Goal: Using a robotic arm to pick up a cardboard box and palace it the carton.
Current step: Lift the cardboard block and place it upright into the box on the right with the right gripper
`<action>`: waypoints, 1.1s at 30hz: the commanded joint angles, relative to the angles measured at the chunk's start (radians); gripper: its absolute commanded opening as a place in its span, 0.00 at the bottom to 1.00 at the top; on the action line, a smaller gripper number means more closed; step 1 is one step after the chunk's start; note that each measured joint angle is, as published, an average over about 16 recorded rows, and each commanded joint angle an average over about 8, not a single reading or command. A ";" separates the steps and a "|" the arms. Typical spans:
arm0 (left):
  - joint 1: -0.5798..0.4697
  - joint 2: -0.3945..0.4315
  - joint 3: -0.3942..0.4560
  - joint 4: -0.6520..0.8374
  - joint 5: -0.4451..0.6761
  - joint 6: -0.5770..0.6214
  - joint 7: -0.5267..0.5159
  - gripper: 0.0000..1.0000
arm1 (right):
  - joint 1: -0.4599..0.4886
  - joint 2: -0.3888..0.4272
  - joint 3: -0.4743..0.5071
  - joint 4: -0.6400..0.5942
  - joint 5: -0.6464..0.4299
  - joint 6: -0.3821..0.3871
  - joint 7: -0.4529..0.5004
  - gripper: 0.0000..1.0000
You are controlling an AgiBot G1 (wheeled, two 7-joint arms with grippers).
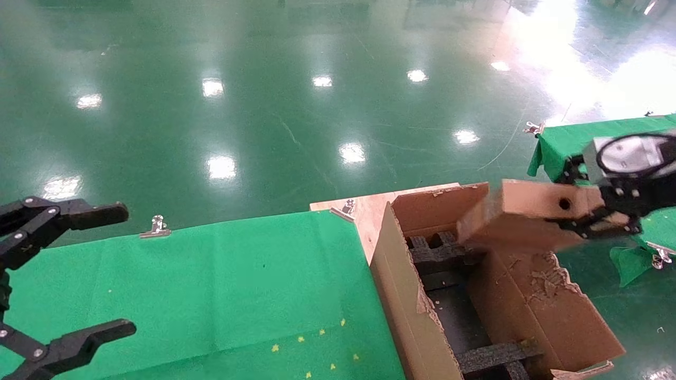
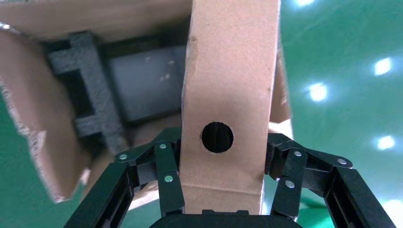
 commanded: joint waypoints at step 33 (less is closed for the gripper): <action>0.000 0.000 0.000 0.001 -0.001 0.000 0.000 1.00 | -0.217 0.106 -0.028 -0.141 0.256 0.231 0.674 0.00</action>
